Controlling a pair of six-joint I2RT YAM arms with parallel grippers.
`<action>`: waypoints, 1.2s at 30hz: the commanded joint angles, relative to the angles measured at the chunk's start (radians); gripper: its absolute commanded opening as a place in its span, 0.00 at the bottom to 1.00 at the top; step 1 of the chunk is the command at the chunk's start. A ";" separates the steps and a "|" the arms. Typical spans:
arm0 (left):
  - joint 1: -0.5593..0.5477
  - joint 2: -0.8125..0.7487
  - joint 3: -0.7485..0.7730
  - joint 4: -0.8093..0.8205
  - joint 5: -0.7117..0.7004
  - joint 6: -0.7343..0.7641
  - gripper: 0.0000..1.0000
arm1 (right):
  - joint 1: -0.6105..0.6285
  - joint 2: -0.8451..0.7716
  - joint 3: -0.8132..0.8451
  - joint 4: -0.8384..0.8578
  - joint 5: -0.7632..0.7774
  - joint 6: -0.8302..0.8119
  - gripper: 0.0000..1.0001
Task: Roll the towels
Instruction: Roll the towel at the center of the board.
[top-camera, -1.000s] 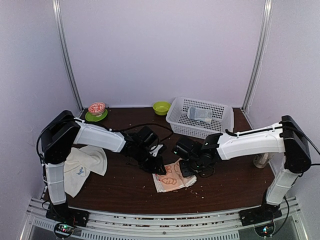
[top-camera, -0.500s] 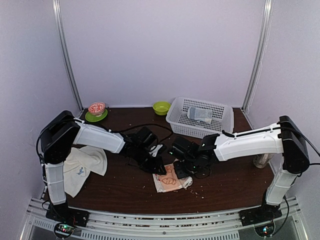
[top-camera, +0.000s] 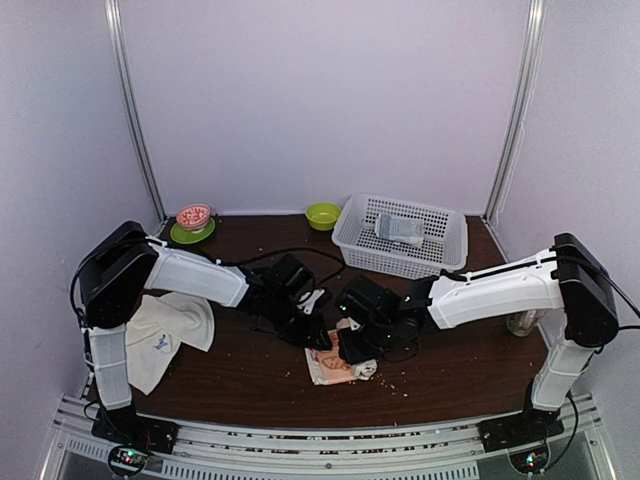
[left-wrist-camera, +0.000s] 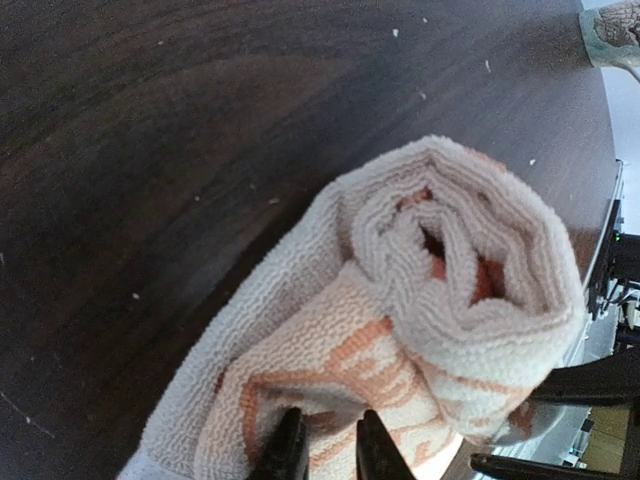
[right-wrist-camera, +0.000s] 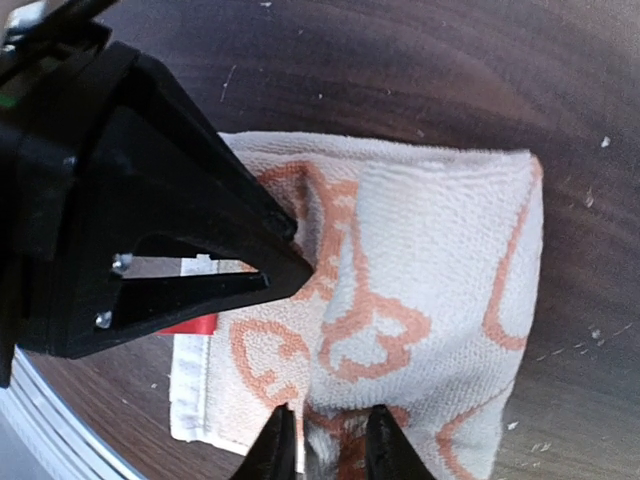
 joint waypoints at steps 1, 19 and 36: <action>0.008 -0.035 -0.038 -0.078 -0.040 0.033 0.20 | -0.003 0.001 -0.056 0.103 -0.079 -0.012 0.33; 0.026 -0.114 -0.020 0.108 0.111 -0.062 0.29 | -0.049 -0.024 -0.226 0.381 -0.210 -0.014 0.63; 0.029 0.042 0.031 0.261 0.210 -0.158 0.25 | -0.057 -0.026 -0.230 0.384 -0.221 -0.024 0.64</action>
